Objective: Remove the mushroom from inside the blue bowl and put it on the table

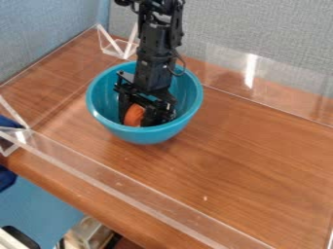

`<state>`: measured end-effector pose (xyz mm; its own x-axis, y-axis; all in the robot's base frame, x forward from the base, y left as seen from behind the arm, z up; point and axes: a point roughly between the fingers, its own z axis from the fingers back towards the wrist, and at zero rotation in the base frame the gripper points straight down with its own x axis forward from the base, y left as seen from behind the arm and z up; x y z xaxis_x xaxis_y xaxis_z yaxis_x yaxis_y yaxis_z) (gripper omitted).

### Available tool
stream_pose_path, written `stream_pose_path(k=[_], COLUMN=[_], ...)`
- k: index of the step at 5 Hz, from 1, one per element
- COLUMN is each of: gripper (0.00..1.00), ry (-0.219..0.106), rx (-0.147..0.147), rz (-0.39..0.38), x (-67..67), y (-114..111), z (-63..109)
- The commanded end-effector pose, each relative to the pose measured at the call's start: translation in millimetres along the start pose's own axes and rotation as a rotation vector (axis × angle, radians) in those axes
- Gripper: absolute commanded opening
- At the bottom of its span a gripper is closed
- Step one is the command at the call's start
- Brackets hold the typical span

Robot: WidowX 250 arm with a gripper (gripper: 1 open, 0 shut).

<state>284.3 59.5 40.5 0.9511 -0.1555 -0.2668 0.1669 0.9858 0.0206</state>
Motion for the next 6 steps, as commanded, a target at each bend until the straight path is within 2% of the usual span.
stream_pose_path(k=[1,6], gripper=[0.0,0.0], ry=[-0.061,-0.072], rx=[0.009,-0.012], rz=[0.012,-0.023], x=[3.4,0.9], y=[7.2,6.2], z=[18.0,25.1])
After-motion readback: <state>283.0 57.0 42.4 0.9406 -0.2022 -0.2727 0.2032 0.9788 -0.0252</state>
